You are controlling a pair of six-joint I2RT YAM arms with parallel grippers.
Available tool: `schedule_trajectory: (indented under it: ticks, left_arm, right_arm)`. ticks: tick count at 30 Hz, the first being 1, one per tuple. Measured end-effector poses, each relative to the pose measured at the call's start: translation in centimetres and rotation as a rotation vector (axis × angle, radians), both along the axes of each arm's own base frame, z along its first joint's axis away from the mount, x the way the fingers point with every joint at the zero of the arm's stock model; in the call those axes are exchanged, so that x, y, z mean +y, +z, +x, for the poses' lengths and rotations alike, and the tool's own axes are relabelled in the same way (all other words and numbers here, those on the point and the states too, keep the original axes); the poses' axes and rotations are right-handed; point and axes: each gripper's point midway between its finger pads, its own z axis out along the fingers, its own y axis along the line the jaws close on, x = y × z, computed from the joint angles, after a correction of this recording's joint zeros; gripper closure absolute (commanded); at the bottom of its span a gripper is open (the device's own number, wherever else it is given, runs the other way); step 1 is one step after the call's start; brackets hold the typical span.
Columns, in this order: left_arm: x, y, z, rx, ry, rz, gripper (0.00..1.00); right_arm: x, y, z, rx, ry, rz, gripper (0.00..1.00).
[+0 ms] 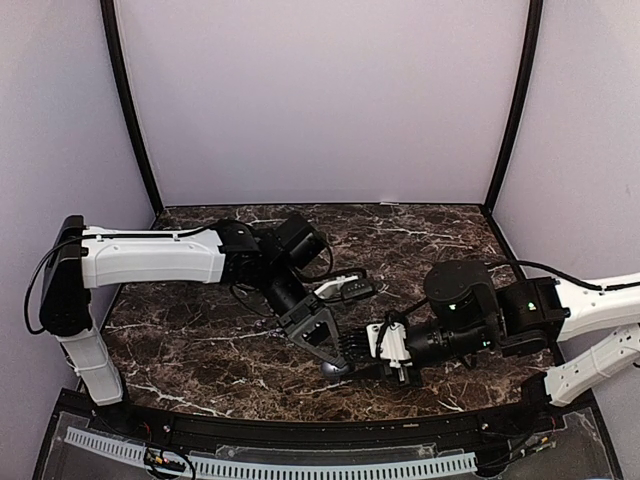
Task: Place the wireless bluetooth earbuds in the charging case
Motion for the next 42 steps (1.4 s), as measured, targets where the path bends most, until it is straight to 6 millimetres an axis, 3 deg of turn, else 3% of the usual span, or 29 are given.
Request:
schedule_trajectory:
  ticks: [4,8,11,14,16,20,24,26,29,34,42]
  left_arm:
    - [-0.2,0.4,0.3,-0.046,0.007,-0.036,0.05]
    - [0.0,1.5,2.0,-0.147,0.075,-0.072,0.01]
    - [1.5,4.2,6.1,-0.256,0.235,-0.135,0.01]
    - [5.6,7.6,11.1,-0.362,0.496,-0.247,0.01]
    - [7.7,9.0,12.4,-0.427,0.617,-0.311,0.01]
    - [10.0,11.3,11.5,-0.544,0.762,-0.463,0.01]
    - [10.0,13.8,10.7,-0.638,0.808,-0.571,0.01]
    - [8.8,14.3,9.7,-0.688,0.782,-0.602,0.02]
    - [6.0,14.6,7.0,-0.751,0.686,-0.645,0.12]
    - [2.4,14.8,4.1,-0.851,0.568,-0.704,0.26]
    - [-0.3,15.3,3.3,-0.917,0.519,-0.743,0.49]
  right_arm:
    - [-0.1,0.2,0.0,0.02,-0.015,0.01,1.0]
    - [-0.6,1.4,0.0,0.042,-0.036,0.059,1.0]
    - [-1.3,3.3,0.6,0.065,-0.067,0.136,1.0]
    - [-2.2,5.8,1.9,0.09,-0.119,0.24,1.0]
    - [-2.9,7.3,2.9,0.113,-0.156,0.31,1.0]
    - [-4.6,10.4,4.7,0.156,-0.229,0.472,1.0]
    - [-6.0,13.5,5.4,0.205,-0.251,0.621,1.0]
    - [-6.1,14.7,5.4,0.23,-0.237,0.676,1.0]
    - [-5.9,15.9,5.1,0.265,-0.205,0.727,1.0]
    - [-4.9,16.0,4.6,0.31,-0.154,0.741,1.0]
    - [-3.8,15.5,4.3,0.343,-0.116,0.734,1.0]
